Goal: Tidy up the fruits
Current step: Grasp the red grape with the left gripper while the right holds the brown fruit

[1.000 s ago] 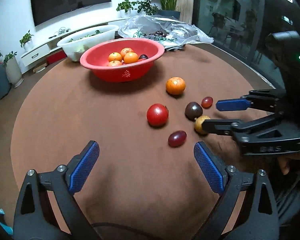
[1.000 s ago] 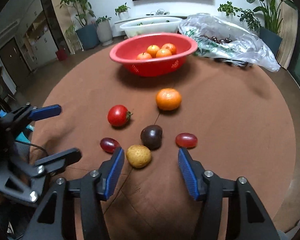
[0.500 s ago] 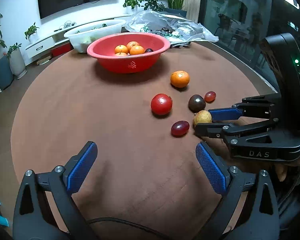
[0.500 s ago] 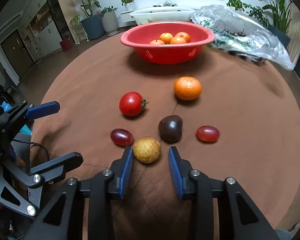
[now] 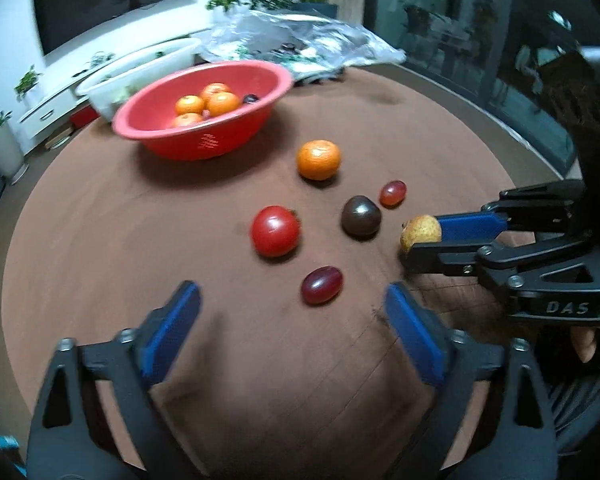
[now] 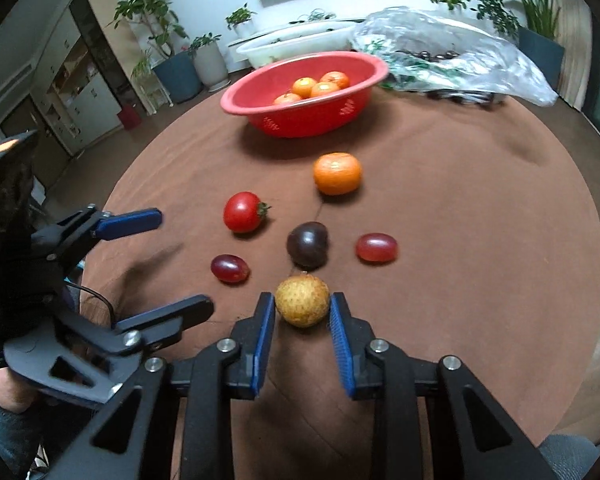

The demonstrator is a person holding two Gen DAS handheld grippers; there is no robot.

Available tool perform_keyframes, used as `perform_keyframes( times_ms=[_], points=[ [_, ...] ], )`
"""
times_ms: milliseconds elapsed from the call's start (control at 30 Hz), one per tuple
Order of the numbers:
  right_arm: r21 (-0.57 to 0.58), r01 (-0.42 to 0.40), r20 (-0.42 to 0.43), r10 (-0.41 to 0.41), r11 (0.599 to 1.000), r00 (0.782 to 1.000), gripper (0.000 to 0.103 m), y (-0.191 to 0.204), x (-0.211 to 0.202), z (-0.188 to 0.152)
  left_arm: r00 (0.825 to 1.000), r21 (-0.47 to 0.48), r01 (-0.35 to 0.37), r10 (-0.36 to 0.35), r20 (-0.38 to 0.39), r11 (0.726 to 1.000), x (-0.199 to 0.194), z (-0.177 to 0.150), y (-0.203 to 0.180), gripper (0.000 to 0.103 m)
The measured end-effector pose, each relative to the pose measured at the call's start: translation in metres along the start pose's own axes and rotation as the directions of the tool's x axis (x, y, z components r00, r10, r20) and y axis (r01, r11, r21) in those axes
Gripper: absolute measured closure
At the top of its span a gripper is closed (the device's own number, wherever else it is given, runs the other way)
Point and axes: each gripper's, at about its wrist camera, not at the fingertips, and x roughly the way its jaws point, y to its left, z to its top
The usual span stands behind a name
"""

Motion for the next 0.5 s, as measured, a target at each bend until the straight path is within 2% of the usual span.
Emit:
perform_keyframes(
  times_ms=[67,133,267,300,400,500],
  points=[
    [0.013,0.0,0.008,0.0,1.0,1.0,0.072,-0.004,-0.003,-0.002,1.0,0.015,0.02,-0.019,-0.019,1.0,0.008,0.004,-0.002,0.031],
    [0.022,-0.002,0.013,0.002,1.0,1.0,0.072,-0.007,-0.005,-0.002,0.999,0.025,0.031,-0.03,-0.04,0.999,0.014,0.006,-0.004,0.046],
    [0.033,-0.008,0.02,0.007,0.999,1.0,0.072,-0.011,-0.008,-0.004,0.997,0.043,0.046,-0.043,-0.065,0.998,0.023,0.007,-0.007,0.055],
    [0.035,-0.009,0.021,0.008,0.999,1.0,0.072,-0.011,-0.008,-0.004,0.996,0.046,0.049,-0.045,-0.072,0.998,0.025,0.007,-0.008,0.06],
    [0.038,-0.014,0.025,0.013,0.999,1.0,0.072,-0.011,-0.008,-0.005,0.996,0.047,0.049,-0.046,-0.073,0.998,0.026,0.007,-0.007,0.063],
    [0.041,-0.018,0.027,0.017,0.999,1.0,0.072,-0.012,-0.009,-0.005,0.997,0.043,0.049,-0.046,-0.07,0.998,0.025,0.006,-0.005,0.07]
  ],
)
